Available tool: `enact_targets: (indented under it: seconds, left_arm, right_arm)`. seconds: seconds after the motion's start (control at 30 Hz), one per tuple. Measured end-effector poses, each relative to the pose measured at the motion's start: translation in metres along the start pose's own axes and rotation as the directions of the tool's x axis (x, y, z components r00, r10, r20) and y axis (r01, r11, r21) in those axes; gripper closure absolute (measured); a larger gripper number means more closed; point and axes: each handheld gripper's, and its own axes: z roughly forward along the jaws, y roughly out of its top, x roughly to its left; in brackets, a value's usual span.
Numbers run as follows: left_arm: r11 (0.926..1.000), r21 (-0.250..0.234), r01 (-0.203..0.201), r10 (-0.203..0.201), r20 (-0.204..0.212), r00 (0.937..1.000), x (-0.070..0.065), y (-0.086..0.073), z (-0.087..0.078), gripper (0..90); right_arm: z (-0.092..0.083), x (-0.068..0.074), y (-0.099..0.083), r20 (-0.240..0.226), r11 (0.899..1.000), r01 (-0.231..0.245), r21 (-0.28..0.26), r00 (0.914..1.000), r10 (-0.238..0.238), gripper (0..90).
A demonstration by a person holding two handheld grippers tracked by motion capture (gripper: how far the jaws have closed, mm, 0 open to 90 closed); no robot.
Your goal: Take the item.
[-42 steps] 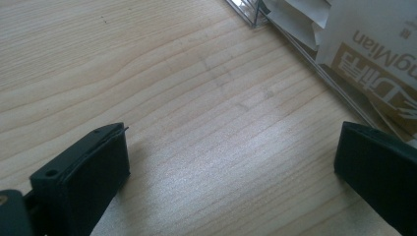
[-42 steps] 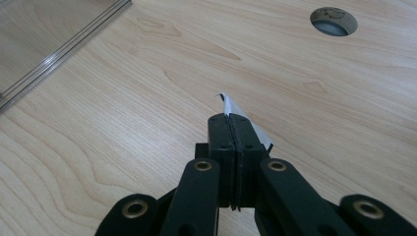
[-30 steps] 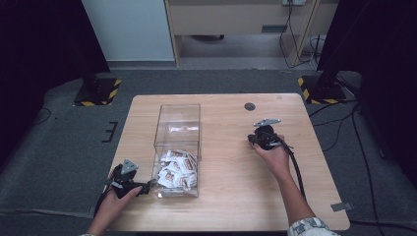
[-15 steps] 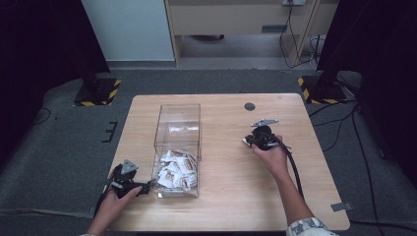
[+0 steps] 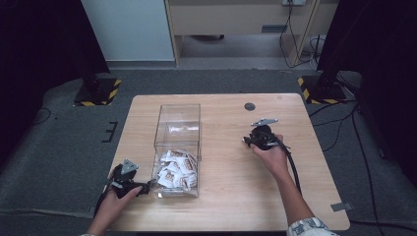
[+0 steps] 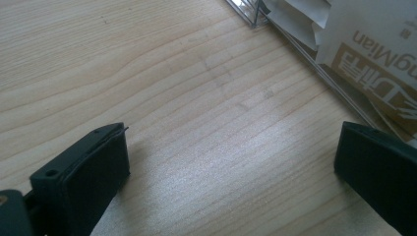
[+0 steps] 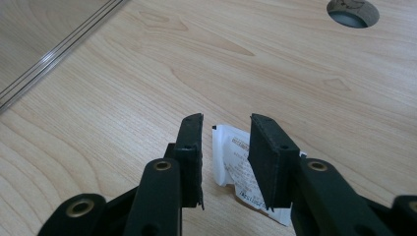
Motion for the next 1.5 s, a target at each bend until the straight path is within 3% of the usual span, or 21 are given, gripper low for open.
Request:
enact_targets:
  seconds: [0.4, 0.77, 1.2, 1.5]
  left_arm:
    - [1.0000, 0.000, 0.000, 0.000, 0.000, 1.0000, 0.000, 0.000, 0.000, 0.0]
    - [1.0000, 0.000, 0.000, 0.000, 0.000, 1.0000, 0.000, 0.000, 0.000, 0.0]
    - [1.0000, 0.000, 0.000, 0.000, 0.000, 1.0000, 0.000, 0.000, 0.000, 0.0]
    - [1.0000, 0.000, 0.001, -0.001, -0.001, 1.0000, 0.000, 0.000, 0.000, 0.0]
  right_arm:
    - [-0.009, -0.001, 0.004, 0.047, 1.000, -0.021, -0.012, 0.9987, 0.022, 34.3]
    - [-0.029, 0.002, 0.008, 0.045, 0.996, -0.036, -0.083, 0.9982, 0.040, 11.7]
    - [-0.061, 0.010, 0.010, 0.035, 0.992, 0.005, -0.123, 0.9994, 0.000, 7.5]
    - [-0.073, 0.013, -0.004, 0.029, 0.992, 0.017, -0.126, 0.9995, -0.014, 7.2]
